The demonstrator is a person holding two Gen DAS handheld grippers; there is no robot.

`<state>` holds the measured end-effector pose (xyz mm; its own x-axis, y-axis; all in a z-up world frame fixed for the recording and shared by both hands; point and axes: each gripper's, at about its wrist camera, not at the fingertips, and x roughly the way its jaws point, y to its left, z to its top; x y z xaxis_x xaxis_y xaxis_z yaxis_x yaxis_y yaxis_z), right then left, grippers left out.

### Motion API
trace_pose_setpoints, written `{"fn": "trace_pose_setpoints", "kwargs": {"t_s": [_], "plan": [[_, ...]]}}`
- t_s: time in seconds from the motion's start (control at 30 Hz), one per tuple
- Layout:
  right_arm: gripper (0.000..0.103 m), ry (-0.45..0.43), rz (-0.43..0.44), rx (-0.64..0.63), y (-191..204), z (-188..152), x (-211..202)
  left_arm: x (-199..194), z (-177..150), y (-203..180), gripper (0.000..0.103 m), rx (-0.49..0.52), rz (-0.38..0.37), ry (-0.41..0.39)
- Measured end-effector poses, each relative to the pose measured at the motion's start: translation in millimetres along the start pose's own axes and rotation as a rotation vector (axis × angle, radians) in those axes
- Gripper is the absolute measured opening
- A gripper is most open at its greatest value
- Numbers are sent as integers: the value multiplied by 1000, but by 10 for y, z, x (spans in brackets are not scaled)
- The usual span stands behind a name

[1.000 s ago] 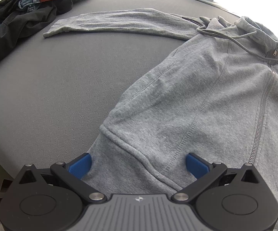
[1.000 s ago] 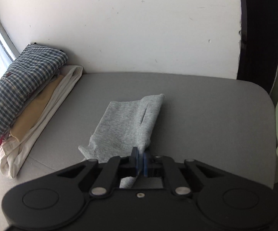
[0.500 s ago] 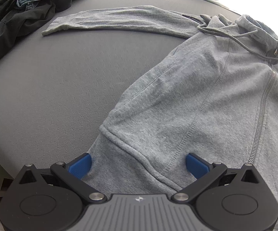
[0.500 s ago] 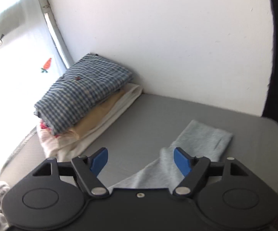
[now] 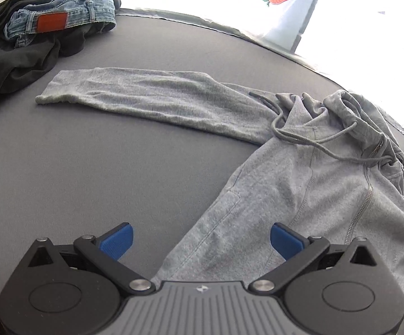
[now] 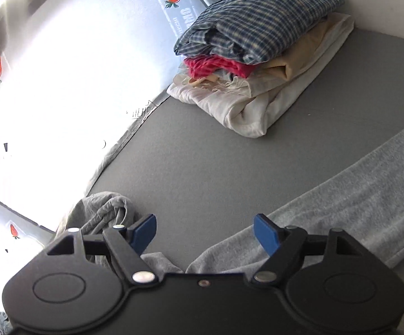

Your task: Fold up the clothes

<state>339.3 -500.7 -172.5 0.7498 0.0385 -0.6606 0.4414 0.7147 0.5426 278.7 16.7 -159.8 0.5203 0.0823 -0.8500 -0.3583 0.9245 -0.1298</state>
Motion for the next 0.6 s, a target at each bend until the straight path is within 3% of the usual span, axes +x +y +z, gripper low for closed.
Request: {"fn": "trace_pose_setpoints", "kwargs": {"t_s": [0.2, 0.37, 0.47, 0.6], "plan": [[78, 62, -11, -195, 731, -95, 486, 483, 754, -211, 100, 151, -69, -33], [77, 105, -5, -283, 1170, -231, 901, 1004, 1294, -390, 83, 379, -130, -65], [77, 140, 2, -310, 1318, -266, 1211, 1268, 1524, -607, 83, 488, -208, -64], [77, 129, 1, -238, 1409, -215, 1517, 1515, 1687, -878, 84, 578, -309, -52]]}}
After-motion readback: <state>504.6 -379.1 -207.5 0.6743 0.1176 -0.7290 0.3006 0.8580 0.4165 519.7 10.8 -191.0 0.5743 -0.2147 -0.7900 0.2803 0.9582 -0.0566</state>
